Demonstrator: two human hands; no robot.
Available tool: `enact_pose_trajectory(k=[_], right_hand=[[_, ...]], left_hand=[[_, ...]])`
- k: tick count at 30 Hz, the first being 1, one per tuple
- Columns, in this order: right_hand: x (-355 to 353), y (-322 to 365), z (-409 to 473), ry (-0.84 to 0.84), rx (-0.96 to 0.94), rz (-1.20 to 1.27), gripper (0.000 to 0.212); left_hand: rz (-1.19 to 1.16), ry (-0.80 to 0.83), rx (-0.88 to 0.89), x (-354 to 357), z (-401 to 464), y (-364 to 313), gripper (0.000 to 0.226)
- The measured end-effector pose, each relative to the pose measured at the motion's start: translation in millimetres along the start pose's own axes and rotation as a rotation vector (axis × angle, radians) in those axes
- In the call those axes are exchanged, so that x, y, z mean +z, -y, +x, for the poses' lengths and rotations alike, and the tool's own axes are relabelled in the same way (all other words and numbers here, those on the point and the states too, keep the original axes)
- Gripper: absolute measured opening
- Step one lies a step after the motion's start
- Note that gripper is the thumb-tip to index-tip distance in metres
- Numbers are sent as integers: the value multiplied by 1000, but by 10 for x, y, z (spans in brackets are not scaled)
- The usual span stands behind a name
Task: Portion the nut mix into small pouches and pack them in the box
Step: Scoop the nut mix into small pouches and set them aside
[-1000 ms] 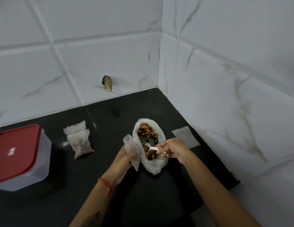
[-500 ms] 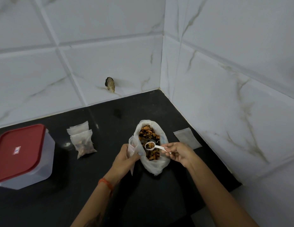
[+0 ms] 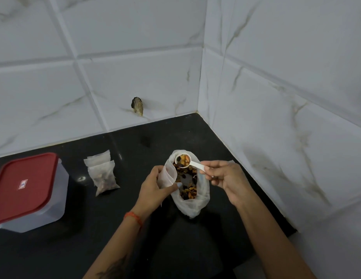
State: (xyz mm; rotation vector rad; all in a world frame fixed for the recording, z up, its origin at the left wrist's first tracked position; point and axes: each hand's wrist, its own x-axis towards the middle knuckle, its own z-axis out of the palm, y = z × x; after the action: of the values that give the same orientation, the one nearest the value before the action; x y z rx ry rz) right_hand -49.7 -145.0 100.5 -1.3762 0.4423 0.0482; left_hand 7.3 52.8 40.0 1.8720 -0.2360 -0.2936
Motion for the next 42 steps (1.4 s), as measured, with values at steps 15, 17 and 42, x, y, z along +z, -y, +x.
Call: enact_pose_trajectory(k=[15, 17, 42], right_hand=[[226, -84, -70, -37, -815, -1045, 20], [196, -84, -50, -58, -828, -982, 21], [318, -595, 565, -72, -494, -1186, 19]], left_hand=[[-169, 64, 0, 29, 51, -69, 63], [-198, 63, -3, 12, 50, -81, 62], [-195, -68, -205, 1, 13, 250, 42]])
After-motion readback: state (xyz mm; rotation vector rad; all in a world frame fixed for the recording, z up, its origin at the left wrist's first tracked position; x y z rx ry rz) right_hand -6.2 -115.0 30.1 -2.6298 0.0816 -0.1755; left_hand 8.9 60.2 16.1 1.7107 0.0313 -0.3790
